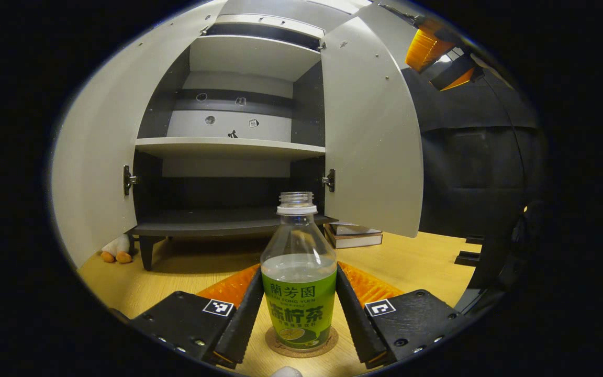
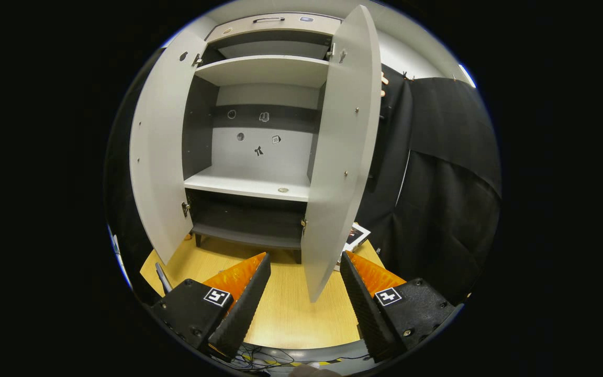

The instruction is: Grasp the bottle in the cabinet with the left hand and place it on the coaster, then close the right door with the right hand and the left door with the left hand.

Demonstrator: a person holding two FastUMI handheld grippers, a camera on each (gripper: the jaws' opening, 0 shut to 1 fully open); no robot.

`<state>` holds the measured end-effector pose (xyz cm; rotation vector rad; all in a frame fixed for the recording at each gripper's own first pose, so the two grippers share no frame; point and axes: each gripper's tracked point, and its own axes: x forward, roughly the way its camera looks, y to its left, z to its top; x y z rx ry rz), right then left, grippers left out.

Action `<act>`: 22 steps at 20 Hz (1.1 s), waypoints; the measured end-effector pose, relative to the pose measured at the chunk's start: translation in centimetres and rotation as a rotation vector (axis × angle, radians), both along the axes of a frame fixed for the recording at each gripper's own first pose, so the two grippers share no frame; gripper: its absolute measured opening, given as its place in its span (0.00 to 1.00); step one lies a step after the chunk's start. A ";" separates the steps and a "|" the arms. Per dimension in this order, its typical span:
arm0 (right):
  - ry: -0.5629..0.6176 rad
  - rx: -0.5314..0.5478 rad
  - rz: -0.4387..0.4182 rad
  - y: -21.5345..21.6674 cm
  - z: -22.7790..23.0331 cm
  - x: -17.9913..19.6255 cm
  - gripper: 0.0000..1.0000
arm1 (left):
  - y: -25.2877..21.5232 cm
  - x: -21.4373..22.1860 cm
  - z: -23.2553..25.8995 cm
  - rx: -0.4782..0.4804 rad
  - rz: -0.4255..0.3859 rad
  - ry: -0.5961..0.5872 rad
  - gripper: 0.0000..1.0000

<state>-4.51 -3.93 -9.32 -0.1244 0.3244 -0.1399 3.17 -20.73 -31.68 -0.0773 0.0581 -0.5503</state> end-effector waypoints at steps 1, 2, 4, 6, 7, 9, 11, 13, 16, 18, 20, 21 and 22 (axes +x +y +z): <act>-0.001 0.003 0.002 0.1 0.0 0.0 0.83 | 0.1 -0.2 0.0 0.005 0.000 0.002 0.76; -0.003 0.005 0.004 0.2 0.1 0.0 0.83 | 0.1 -0.1 0.1 0.011 0.001 0.000 0.77; -0.008 0.006 0.005 0.2 0.2 -0.1 0.83 | 0.4 -0.2 1.0 0.022 0.000 -0.013 0.83; -0.017 0.013 0.008 0.4 0.4 -0.2 0.83 | 0.7 -0.1 2.2 0.018 0.010 -0.024 0.90; -0.020 0.014 0.007 0.4 0.4 -0.3 0.83 | 0.9 -0.1 2.8 0.015 0.019 -0.027 0.92; -0.030 0.020 0.009 0.5 0.6 -0.5 0.83 | 1.4 0.0 4.3 0.010 0.039 -0.030 0.92; -0.046 0.027 0.010 0.6 1.0 -0.7 0.83 | 1.9 0.0 6.1 0.003 0.056 -0.032 0.92; -0.063 0.036 0.014 0.8 1.5 -0.8 0.83 | 2.1 -0.1 7.8 -0.016 0.050 -0.007 0.95; -0.097 0.057 0.025 1.2 2.3 -0.9 0.83 | 3.3 0.1 10.8 -0.053 0.074 0.033 0.96; -0.122 0.063 0.037 1.6 2.9 -0.8 0.83 | 4.7 0.5 13.4 -0.069 0.113 0.034 0.96; -0.148 0.062 0.049 1.9 3.6 -0.7 0.83 | 6.3 1.0 16.4 -0.074 0.159 0.014 0.96; -0.159 0.065 0.057 2.2 4.0 -0.6 0.83 | 7.1 1.0 18.0 -0.072 0.178 -0.004 0.95; -0.170 0.071 0.069 2.5 4.4 -0.5 0.83 | 8.0 1.1 19.6 -0.068 0.200 -0.026 0.95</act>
